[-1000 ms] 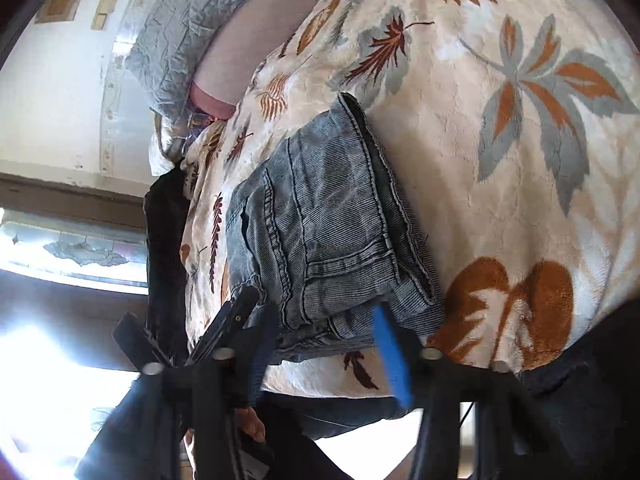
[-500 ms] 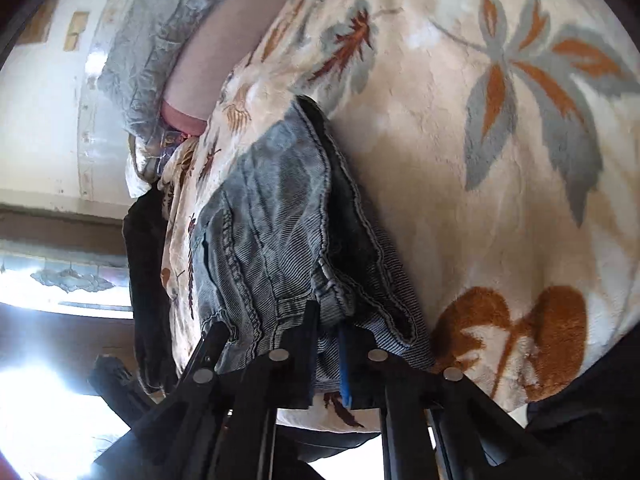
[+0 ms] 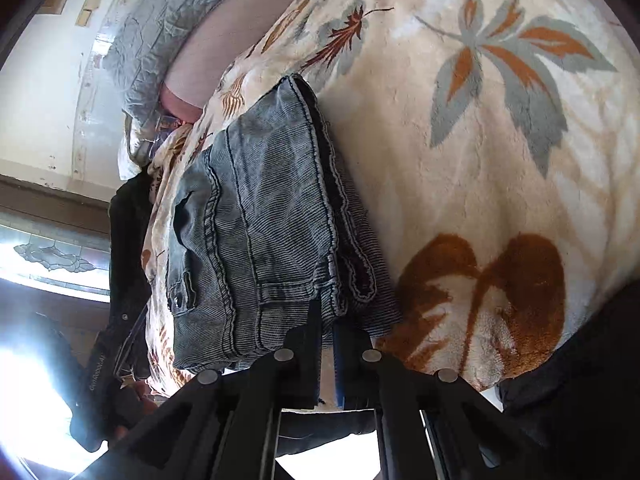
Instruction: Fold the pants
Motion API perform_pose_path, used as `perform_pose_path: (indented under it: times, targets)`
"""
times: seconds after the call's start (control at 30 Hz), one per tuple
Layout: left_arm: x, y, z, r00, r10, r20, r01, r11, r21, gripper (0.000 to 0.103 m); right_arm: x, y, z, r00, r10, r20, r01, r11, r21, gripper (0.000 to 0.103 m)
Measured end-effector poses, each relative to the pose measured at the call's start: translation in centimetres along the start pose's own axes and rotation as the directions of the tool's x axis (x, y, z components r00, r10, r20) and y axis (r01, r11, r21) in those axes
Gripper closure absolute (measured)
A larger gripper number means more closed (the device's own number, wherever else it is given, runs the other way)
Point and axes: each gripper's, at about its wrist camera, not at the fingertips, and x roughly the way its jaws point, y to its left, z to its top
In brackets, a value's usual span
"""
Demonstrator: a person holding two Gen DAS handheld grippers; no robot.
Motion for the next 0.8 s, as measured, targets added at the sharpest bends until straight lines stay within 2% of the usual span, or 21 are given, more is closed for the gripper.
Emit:
perform_pose_path:
  times: [0.07, 0.13, 0.2, 0.27, 0.4, 0.43, 0.5, 0.57, 0.63, 0.67, 0.7, 0.73, 0.77, 0.8]
  targets:
    - [3.1, -1.5, -1.5, 0.991, 0.068, -0.115, -0.058, 0.994, 0.090, 0.014, 0.0, -0.3, -0.1, 1.000, 0.013, -0.013, -0.013, 1.000, 0.012, 0.098]
    - [2.8, -1.4, -2.1, 0.996, 0.069, -0.049, -0.065, 0.995, 0.077, 0.013, -0.1, -0.5, 0.0, 0.999, 0.024, -0.044, -0.023, 0.999, 0.027, 0.095]
    - [2.8, -1.1, -1.9, 0.996, 0.061, -0.063, -0.057, 0.996, 0.065, 0.013, -1.0, -0.3, 0.0, 0.997, 0.029, -0.070, -0.027, 0.999, 0.023, 0.095]
    - [2.9, -1.3, -1.9, 0.996, 0.070, -0.060, -0.064, 0.994, 0.090, 0.013, -3.0, 0.6, 0.4, 1.000, -0.010, -0.015, 0.010, 1.000, -0.015, 0.093]
    - [2.7, -1.7, -2.2, 0.996, 0.083, -0.038, -0.079, 0.991, 0.104, 0.013, -6.1, 4.6, 2.8, 0.995, 0.050, 0.088, -0.038, 0.991, -0.125, 0.093]
    - [2.7, -1.6, -2.3, 0.996, 0.081, -0.035, -0.078, 0.992, 0.099, 0.013, -6.0, 5.6, 3.8, 0.992, 0.086, 0.090, -0.072, 0.987, -0.144, 0.093]
    - [2.7, -1.6, -2.3, 0.996, 0.079, -0.035, -0.076, 0.993, 0.093, 0.013, -4.2, 7.1, 5.5, 0.989, 0.142, 0.043, -0.133, 0.978, -0.160, 0.093]
    - [2.7, -1.6, -2.3, 0.996, 0.080, -0.037, -0.076, 0.993, 0.092, 0.013, -1.4, 7.4, 6.9, 0.988, 0.157, 0.000, -0.155, 0.976, -0.155, 0.092]
    - [2.7, -1.6, -2.3, 0.996, 0.079, -0.036, -0.076, 0.993, 0.092, 0.013, 2.0, 6.1, 7.6, 0.995, 0.093, -0.048, -0.098, 0.986, -0.132, 0.088]
    - [2.8, -1.6, -2.3, 0.997, 0.073, -0.038, -0.069, 0.993, 0.091, 0.013, 3.7, 4.5, 7.6, 0.997, 0.006, -0.076, -0.012, 0.996, -0.084, 0.087]
    - [2.8, -1.5, -2.4, 0.997, 0.074, -0.036, -0.070, 0.993, 0.092, 0.013, 4.5, 2.9, 7.5, 0.996, 0.023, -0.087, -0.025, 1.000, -0.019, 0.095]
    - [2.7, -1.5, -2.4, 0.997, 0.071, -0.032, -0.068, 0.993, 0.093, 0.013, 4.3, 2.5, 7.4, 0.996, 0.054, -0.077, -0.053, 0.999, 0.012, 0.096]
    - [2.7, -1.4, -2.4, 0.997, 0.069, -0.029, -0.066, 0.994, 0.092, 0.013, 3.8, 3.0, 7.6, 0.996, 0.037, -0.081, -0.038, 0.999, -0.001, 0.096]
    - [2.7, -1.4, -2.5, 0.997, 0.067, -0.027, -0.064, 0.994, 0.090, 0.013, 3.2, 4.1, 7.8, 0.998, 0.012, -0.068, -0.014, 0.999, -0.031, 0.090]
